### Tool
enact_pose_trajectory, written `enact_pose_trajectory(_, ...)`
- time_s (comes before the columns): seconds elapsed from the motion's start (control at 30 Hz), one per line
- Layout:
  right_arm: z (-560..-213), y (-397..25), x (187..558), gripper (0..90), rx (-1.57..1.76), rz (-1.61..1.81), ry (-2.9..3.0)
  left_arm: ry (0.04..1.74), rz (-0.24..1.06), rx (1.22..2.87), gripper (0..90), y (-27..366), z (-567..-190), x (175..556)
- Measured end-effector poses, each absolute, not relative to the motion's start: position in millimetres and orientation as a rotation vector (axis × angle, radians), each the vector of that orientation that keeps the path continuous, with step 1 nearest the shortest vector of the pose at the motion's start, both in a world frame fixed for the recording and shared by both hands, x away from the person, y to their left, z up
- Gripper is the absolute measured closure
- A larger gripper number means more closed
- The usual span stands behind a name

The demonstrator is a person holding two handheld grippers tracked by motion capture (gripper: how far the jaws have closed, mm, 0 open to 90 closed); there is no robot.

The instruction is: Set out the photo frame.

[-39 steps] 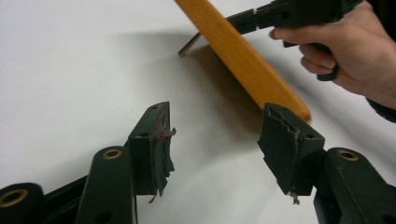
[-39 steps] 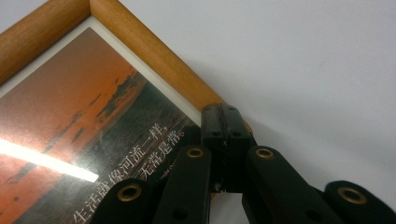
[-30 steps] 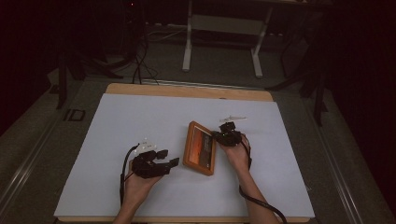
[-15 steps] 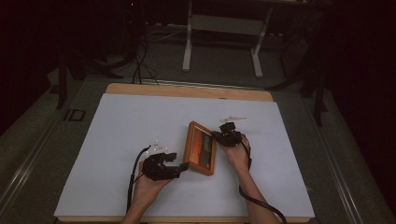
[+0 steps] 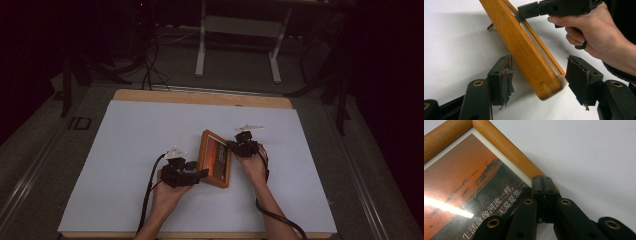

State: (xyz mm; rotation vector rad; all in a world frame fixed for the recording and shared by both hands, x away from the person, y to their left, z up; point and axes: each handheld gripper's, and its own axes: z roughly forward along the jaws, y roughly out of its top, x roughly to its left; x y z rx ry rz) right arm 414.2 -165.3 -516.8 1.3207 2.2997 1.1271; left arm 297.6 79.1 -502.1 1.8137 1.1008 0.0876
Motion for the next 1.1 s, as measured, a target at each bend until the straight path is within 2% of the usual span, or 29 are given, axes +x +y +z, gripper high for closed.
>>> enact_pose_trajectory(0.2, -517, -166, 414, 90.0, 1.318, 1.130, 2.296, 1.136, 0.075, 1.836, 44.9, 69, -505, 302)
enact_pose_trajectory(0.67, -516, -165, 416, 90.0, 1.302, 1.110, 2.312, 1.215, 0.092, 1.813, 49.3, 62, -505, 304)
enact_pose_trajectory(1.1, -513, -174, 412, 90.0, 1.319, 1.097, 2.295, 1.207, 0.117, 1.784, 53.9, 55, -501, 302)
